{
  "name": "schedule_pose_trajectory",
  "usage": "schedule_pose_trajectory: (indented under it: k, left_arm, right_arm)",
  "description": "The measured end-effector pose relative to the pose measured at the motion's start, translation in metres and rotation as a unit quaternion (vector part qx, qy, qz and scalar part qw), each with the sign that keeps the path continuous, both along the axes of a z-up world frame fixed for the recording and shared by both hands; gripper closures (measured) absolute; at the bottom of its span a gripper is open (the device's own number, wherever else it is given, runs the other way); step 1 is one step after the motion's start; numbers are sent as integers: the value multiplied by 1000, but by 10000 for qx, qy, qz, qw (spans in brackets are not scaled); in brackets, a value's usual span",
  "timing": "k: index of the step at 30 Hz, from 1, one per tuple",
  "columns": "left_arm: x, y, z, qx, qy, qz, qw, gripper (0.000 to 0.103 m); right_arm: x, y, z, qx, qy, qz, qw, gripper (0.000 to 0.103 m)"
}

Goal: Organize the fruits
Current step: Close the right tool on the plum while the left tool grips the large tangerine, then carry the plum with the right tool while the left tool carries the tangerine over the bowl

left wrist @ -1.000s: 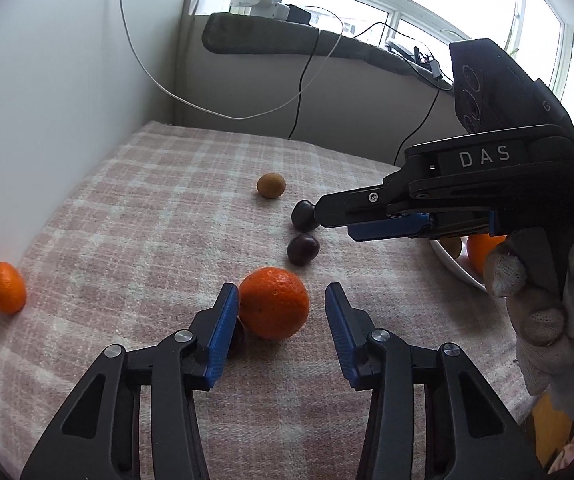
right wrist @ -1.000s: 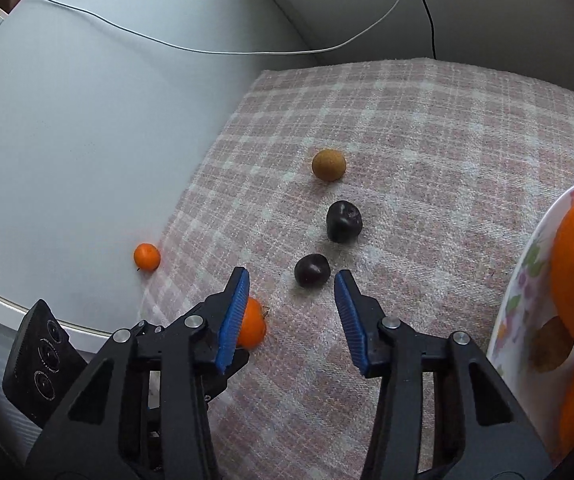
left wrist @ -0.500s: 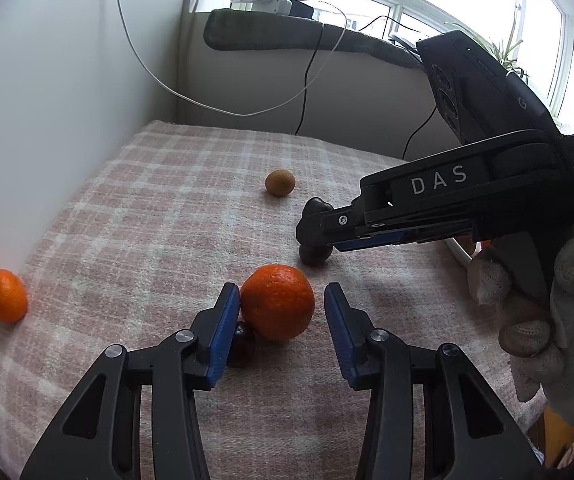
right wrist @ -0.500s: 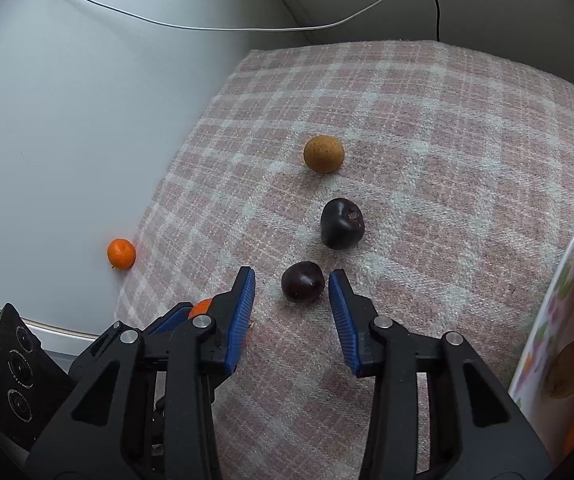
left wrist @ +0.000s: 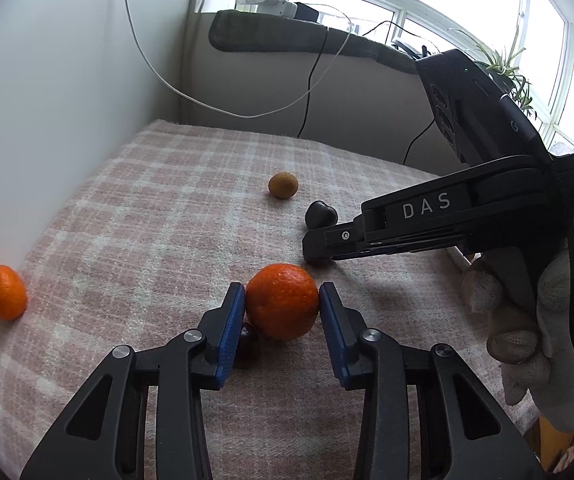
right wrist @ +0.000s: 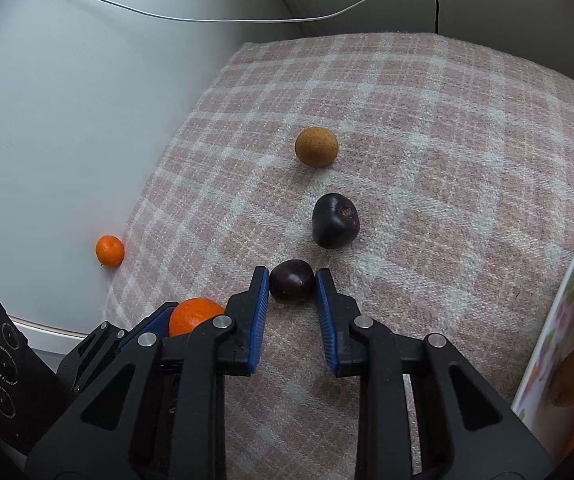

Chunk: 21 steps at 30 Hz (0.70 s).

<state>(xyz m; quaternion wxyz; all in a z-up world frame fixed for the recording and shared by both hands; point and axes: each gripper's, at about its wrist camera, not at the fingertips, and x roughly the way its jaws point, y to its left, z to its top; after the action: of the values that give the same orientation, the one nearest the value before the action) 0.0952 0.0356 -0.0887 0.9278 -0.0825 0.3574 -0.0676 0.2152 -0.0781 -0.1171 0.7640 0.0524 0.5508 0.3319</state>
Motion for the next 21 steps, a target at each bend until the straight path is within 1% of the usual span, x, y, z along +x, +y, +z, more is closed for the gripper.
schedule_pose_trajectory:
  k: [4, 10, 21]
  left_arm:
    - [-9, 3, 5, -90, -60, 29, 9999, 67]
    - [-20, 1, 17, -248, -184, 14, 9995, 67]
    - [-32, -19, 38, -518, -385, -211, 9977, 67]
  right_arm:
    - [-3, -7, 9, 113, -77, -38, 9999, 78]
    - [-13, -22, 31, 240, -352, -58, 9991, 78]
    - [-43, -73, 74, 397, -995, -231, 9940, 78]
